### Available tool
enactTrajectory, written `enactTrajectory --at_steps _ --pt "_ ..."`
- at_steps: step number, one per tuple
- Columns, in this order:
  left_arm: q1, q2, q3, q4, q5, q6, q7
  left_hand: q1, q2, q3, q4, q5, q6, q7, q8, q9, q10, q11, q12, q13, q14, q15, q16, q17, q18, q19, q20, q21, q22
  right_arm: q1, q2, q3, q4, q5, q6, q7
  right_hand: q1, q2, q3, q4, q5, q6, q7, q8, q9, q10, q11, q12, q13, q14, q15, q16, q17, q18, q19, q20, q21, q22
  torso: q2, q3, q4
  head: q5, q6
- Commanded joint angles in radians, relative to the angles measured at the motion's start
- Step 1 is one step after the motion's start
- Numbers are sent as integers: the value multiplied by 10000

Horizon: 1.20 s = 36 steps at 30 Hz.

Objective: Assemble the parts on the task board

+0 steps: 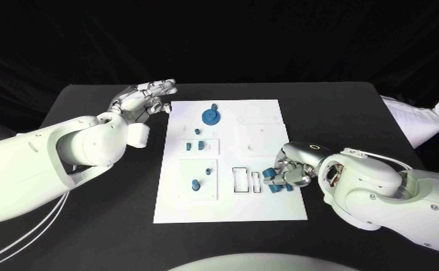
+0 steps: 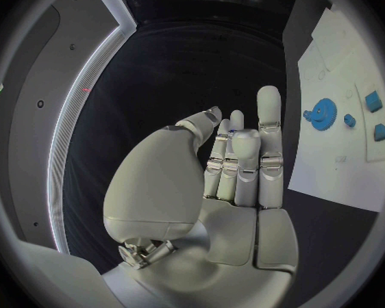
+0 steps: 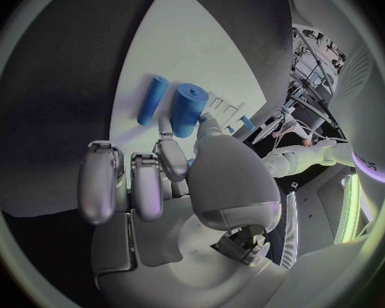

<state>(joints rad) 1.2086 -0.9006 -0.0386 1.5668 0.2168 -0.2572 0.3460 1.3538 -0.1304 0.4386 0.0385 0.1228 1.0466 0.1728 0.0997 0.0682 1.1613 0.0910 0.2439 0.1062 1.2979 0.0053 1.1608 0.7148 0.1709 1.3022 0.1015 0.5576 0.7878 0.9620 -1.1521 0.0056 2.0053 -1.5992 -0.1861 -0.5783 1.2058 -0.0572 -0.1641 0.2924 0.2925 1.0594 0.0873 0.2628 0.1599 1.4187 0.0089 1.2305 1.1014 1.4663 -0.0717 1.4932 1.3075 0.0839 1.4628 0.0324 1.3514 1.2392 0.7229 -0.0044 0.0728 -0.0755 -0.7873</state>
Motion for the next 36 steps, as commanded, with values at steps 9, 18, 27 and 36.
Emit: enactTrajectory --at_steps 9,18,27,36 --pt "3 -36 4 52 -103 209 9 56 -28 -43 -50 50 -78 -23 39 -4 -90 -12 87 16 -89 -5 -32 -22 98 -42 -4 -72 -19 -179 188 -40 -153 -222 363 -112 666 145 -53 -131 103 -24 -86 175 140 24 -106 -78 1584 825 -5 73 1483 -152 50 -24 77 47 -11 -10 -18 49 -40" --pt "3 -35 4 63 -156 232 -2 56 -28 -44 -50 50 -78 -23 39 -4 -90 -12 87 16 -89 -5 -32 -22 98 -42 -4 -72 -19 -195 240 -40 -208 -263 332 -167 1612 195 77 -549 450 -54 -93 316 293 22 -126 -162 1650 837 -22 115 1553 -166 67 -38 124 126 -14 -11 0 12 -43" --pt "3 -32 4 64 -164 247 -6 56 -28 -44 -50 50 -78 -23 39 -4 -90 -12 87 16 -89 -5 -32 -22 98 -42 -4 -72 -19 -196 211 -25 25 940 -1340 -180 1547 401 269 -202 1854 12 -162 408 428 116 -189 -167 1779 859 -70 189 1671 -192 116 -83 216 258 -9 4 -16 49 3" --pt "3 -17 3 55 -165 254 -3 56 -28 -44 -50 50 -78 -23 39 -4 -90 -12 87 16 -89 -5 -32 -22 98 -42 -4 -72 -19 -100 124 63 417 2110 -2388 -186 951 481 103 -11 3460 87 -209 464 544 208 -228 -130 1925 880 -100 261 1786 -212 155 -109 295 377 -5 -2 -7 21 37"
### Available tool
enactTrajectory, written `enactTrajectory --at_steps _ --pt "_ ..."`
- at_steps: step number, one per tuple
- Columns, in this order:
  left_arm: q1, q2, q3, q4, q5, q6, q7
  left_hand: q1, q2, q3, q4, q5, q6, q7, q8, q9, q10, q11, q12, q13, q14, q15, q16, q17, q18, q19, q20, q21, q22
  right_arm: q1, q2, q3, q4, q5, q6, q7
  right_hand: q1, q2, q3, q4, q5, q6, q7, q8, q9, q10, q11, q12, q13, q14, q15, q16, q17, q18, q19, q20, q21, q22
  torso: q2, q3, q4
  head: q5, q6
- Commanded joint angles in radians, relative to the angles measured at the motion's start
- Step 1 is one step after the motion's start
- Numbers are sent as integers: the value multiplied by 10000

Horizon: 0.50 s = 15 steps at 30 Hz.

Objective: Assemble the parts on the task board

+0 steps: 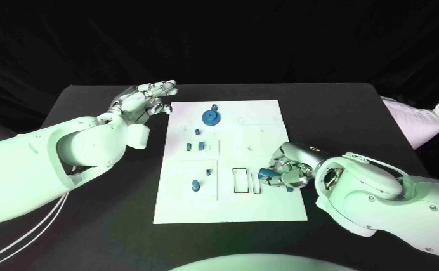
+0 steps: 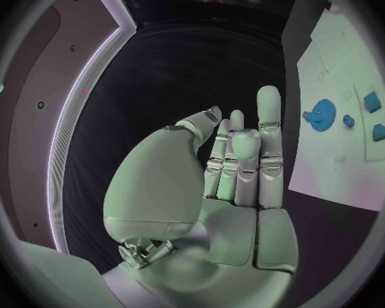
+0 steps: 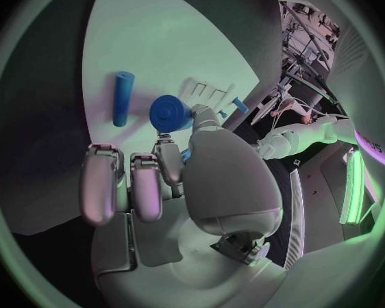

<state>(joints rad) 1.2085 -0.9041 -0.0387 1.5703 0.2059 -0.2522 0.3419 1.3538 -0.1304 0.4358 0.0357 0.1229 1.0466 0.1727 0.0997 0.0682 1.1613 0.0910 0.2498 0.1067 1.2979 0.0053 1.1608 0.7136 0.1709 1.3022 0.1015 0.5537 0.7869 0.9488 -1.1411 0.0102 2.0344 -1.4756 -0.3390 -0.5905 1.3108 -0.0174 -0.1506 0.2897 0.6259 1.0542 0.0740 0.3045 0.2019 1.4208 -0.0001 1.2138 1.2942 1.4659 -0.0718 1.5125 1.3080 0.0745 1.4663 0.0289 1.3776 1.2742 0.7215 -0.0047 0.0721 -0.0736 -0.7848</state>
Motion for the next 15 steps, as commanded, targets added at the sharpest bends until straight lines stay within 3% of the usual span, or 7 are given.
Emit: enactTrajectory --at_steps 1,7,12,15 --pt "3 18 5 19 -56 206 39 56 -28 -16 -23 50 -79 -22 39 -4 -90 -12 28 11 -89 -5 -32 -10 98 -42 -4 -33 -10 43 20 24 157 955 -905 -66 -152 96 -45 19 168 148 -80 52 134 196 -141 43 10 888 -102 78 1797 -121 126 -76 44 44 8 3 -6 11 15" --pt "3 22 5 23 -56 219 35 56 -28 -16 -23 50 -79 -22 39 -4 -90 -12 28 11 -89 -5 -32 -10 98 -42 -4 -33 -10 72 118 41 274 1349 -924 -72 -274 131 -72 23 257 174 -94 64 158 222 -150 74 53 893 -110 93 1821 -123 130 -83 52 54 11 3 0 37 -11" --pt "3 26 5 26 -56 220 31 56 -28 -16 -23 50 -79 -22 39 -4 -90 -12 28 11 -89 -5 -32 -10 98 -42 -4 -33 -10 78 314 44 191 1534 -587 -86 -310 145 -79 22 280 198 -104 77 172 227 -157 71 58 896 -114 102 1835 -125 134 -86 60 66 7 -11 6 56 -37" --pt "3 30 5 30 -56 224 26 56 -28 -16 -23 50 -79 -22 39 -4 -90 -12 28 11 -89 -5 -32 -10 98 -42 -4 -33 -10 74 479 43 108 1601 -426 -100 -321 164 -75 14 293 226 -120 95 188 229 -167 65 60 895 -120 101 1834 -125 135 -90 62 69 18 0 17 78 -35"
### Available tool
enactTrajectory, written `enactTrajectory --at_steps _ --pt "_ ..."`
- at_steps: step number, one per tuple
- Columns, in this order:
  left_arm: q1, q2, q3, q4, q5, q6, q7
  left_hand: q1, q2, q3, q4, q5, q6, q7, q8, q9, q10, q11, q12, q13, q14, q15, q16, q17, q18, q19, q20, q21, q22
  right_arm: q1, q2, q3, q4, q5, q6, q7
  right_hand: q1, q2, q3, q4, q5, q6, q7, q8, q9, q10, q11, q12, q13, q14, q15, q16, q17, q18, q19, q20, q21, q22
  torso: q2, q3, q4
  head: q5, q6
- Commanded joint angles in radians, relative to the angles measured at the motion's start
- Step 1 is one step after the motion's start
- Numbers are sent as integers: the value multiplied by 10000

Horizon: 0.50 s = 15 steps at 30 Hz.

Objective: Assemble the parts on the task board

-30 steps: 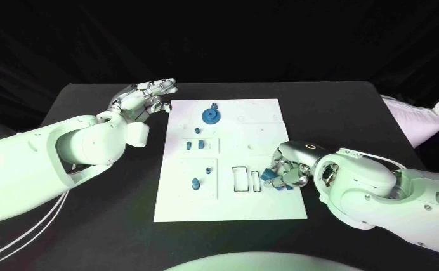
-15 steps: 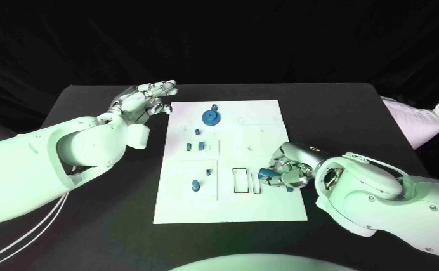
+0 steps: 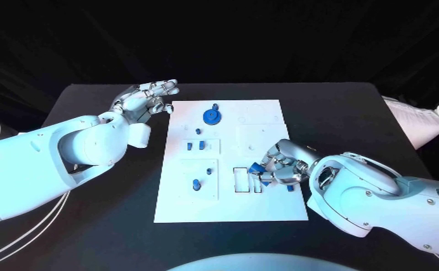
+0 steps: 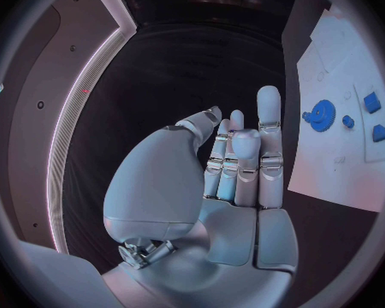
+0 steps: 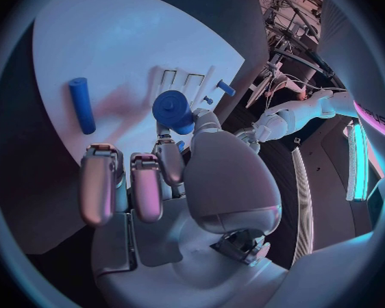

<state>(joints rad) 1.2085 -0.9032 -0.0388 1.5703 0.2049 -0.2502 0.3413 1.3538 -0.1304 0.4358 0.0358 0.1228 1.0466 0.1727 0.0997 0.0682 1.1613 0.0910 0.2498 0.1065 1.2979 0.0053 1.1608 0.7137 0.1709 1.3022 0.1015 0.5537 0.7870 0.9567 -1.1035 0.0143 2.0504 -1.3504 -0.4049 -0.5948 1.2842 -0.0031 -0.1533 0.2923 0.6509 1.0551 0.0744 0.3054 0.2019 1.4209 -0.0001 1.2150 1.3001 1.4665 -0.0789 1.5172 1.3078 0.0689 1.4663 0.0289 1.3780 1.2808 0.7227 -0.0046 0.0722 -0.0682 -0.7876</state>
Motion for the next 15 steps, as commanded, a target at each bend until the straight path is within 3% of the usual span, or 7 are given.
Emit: enactTrajectory --at_steps 1,8,15 --pt "3 22 6 31 -46 202 32 56 -28 -16 -23 50 -79 -23 39 -4 -90 -12 28 13 -89 -5 -32 -11 98 -42 -4 -33 -11 -8 160 1 -84 359 265 -64 -54 23 -47 -14 46 223 -127 90 192 228 -169 47 -1 890 -51 55 1837 -69 135 -91 59 4 3 1 15 37 -15" --pt "3 12 6 43 -46 201 27 56 -28 -16 -23 50 -79 -23 39 -4 -90 -12 28 13 -89 -5 -32 -11 98 -42 -4 -33 -11 -20 553 -2 -348 142 361 -111 -77 33 -55 -21 6 320 -171 159 257 233 -205 23 1 891 -79 59 1843 -69 136 -110 63 10 1 -9 9 61 -31" --pt "4 5 6 59 -47 209 13 56 -28 -16 -23 50 -79 -23 39 -4 -90 -12 28 13 -89 -5 -32 -11 98 -42 -4 -33 -11 -25 813 -4 -587 -434 728 -172 -410 102 -192 -14 -566 400 -222 255 424 210 -247 -228 -134 893 -118 73 1869 -69 133 -150 60 12 0 -4 7 100 -34"
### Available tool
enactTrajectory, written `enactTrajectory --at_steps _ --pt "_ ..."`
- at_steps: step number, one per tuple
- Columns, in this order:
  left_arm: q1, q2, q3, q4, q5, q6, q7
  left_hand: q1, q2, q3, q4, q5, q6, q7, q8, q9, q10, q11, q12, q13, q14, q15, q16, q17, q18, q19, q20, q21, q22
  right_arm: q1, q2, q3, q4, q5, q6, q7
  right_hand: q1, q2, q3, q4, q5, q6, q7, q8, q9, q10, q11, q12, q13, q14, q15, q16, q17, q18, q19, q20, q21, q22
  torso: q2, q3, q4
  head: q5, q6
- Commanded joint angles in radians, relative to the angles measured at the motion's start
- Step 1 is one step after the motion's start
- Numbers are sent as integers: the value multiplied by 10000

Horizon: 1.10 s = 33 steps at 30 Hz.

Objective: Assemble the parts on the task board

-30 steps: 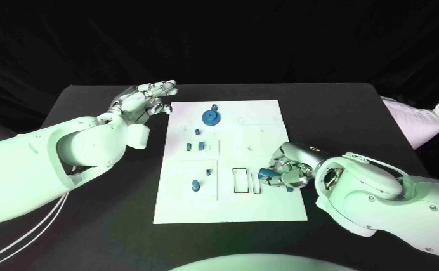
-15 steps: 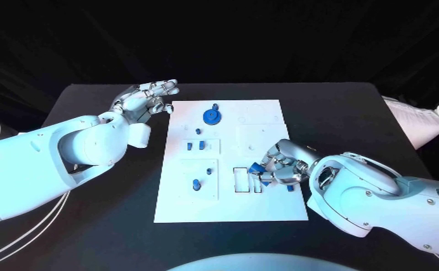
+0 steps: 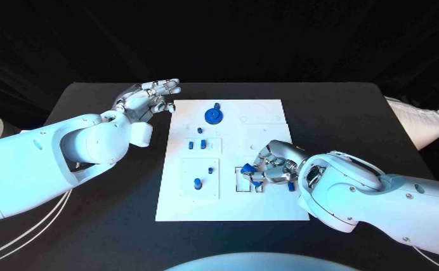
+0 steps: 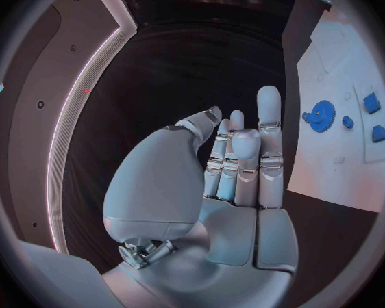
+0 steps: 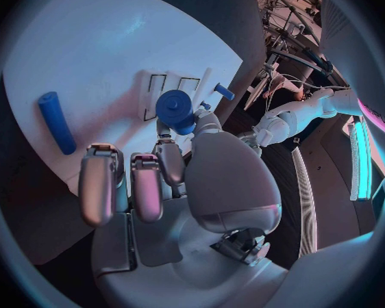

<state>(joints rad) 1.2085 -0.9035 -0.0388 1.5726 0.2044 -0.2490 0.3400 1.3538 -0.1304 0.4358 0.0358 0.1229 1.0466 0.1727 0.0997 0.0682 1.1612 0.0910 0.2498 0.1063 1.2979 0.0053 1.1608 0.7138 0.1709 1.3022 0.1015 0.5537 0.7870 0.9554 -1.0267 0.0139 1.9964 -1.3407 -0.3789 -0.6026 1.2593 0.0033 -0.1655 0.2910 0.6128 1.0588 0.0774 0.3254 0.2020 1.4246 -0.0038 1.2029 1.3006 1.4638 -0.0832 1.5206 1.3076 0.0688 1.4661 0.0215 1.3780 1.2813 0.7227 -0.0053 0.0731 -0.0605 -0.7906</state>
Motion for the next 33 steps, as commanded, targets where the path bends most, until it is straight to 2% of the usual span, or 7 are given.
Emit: enactTrajectory --at_steps 1,9,21,23,27,30,33 --pt "4 3 6 40 -42 199 23 56 -28 -16 -23 50 -79 -22 39 -4 -90 -12 28 14 -89 -6 -32 -11 98 -42 -4 -33 -11 -12 63 0 -64 -621 556 -101 -223 53 -102 -5 -330 434 -281 108 471 192 -228 -82 -110 920 -86 39 1871 -68 135 -84 61 10 2 2 1 27 -7" --pt "5 -19 6 53 -42 207 -7 52 -28 -30 -29 52 -96 -19 44 -5 -122 -8 57 18 -99 -2 -27 -30 99 -43 0 -42 -16 -13 193 -1 -112 -1211 1124 -135 -786 175 -448 -8 -1816 629 -405 364 798 304 -330 11 42 928 -172 68 1926 -71 137 -163 62 29 -1 4 -17 56 -35" --pt "5 -29 6 60 -71 224 -34 52 -28 -30 -29 52 -96 -19 44 -5 -122 -8 57 18 -99 -2 -27 -30 99 -43 0 -42 -16 -14 288 -1 -130 -1522 1331 -142 -1008 227 -663 -2 -2373 640 -441 476 983 371 -359 86 154 941 -197 106 1992 -84 156 -188 98 92 -4 7 -25 92 -54" --pt "5 -30 6 63 -73 228 -39 52 -28 -30 -29 52 -96 -19 44 -5 -122 -8 57 18 -99 -2 -27 -30 99 -43 0 -42 -16 -14 294 -1 -139 -1560 1330 -144 -1147 259 -758 -2 -2767 623 -443 501 1039 375 -362 66 160 941 -202 108 1996 -85 156 -192 97 94 -4 7 -25 92 -54" --pt "5 -33 6 71 -75 247 -50 52 -28 -30 -29 52 -96 -19 44 -5 -122 -8 57 18 -99 -2 -27 -30 99 -43 0 -42 -16 -14 311 -1 -156 -1633 1318 -146 -1622 280 -1026 9 -4075 576 -443 559 1182 377 -360 7 175 939 -201 102 1993 -87 157 -196 96 103 -4 7 -23 91 -49" --pt "5 -37 6 75 -76 255 -58 47 -35 -39 -32 52 -108 -15 42 -6 -139 -4 66 18 -108 0 -32 -52 99 -43 1 -46 -18 -14 321 -1 -157 -1724 1297 -148 -1966 141 -1098 22 -4868 536 -439 591 1278 377 -358 -39 183 937 -196 93 1982 -84 154 -194 87 99 1 14 -20 97 -41" --pt "6 -40 6 77 -77 259 -62 47 -35 -39 -32 52 -108 -15 42 -6 -139 -4 66 18 -108 0 -32 -52 99 -43 1 -46 -18 -14 325 -1 -152 -1833 1271 -148 -2439 -144 -980 43 -5475 495 -435 611 1359 370 -347 -93 183 932 -193 77 1962 -82 148 -188 74 88 -7 11 -22 99 -44"
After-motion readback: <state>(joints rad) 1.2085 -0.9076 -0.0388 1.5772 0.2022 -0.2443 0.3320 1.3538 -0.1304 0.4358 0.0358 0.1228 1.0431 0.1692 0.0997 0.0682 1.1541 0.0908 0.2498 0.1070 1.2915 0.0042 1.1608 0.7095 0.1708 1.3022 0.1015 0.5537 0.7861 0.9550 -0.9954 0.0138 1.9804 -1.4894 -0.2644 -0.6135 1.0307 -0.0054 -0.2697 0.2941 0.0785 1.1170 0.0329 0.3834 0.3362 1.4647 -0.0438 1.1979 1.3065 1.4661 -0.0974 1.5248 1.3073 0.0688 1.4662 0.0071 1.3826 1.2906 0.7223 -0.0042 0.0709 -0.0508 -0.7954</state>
